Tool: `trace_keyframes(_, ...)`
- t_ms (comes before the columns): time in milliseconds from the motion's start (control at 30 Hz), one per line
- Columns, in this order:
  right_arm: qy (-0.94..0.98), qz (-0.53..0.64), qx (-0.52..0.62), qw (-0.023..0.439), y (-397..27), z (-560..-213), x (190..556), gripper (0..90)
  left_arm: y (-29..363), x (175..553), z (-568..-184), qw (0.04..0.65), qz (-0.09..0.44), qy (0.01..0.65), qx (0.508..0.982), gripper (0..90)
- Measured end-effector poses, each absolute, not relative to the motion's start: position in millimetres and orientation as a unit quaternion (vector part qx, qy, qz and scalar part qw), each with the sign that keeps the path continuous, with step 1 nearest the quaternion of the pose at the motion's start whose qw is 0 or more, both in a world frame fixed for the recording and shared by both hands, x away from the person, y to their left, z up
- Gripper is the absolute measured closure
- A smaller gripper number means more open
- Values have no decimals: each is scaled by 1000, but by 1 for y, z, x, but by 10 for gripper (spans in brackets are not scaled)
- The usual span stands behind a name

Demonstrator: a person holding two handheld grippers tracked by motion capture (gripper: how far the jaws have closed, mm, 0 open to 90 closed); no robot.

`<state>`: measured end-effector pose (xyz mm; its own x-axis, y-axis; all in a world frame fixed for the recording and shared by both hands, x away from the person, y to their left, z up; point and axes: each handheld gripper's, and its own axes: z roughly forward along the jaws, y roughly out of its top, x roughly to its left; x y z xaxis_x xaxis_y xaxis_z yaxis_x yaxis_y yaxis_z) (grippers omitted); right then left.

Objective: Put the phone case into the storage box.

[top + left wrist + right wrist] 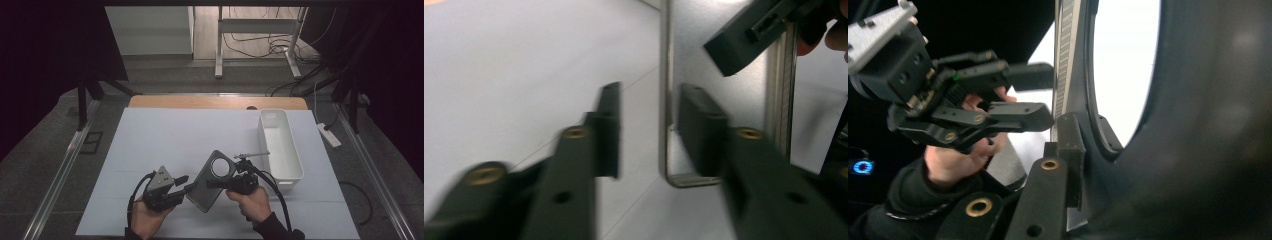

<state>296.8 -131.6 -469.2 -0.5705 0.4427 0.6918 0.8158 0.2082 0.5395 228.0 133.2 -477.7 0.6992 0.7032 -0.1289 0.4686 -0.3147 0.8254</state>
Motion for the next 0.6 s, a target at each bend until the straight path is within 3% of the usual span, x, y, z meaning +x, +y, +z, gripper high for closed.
trace_keyframes(100,-760,-466,-413,185,-132,-469,296,860,138,231,-479,465,117,364,799,395)
trace_keyframes(267,-780,-460,-394,154,-133,-468,295,860,147,235,-481,470,97,368,796,196)
trace_keyframes(600,-807,-452,-363,112,-137,-464,292,860,157,242,-485,459,44,361,811,28)
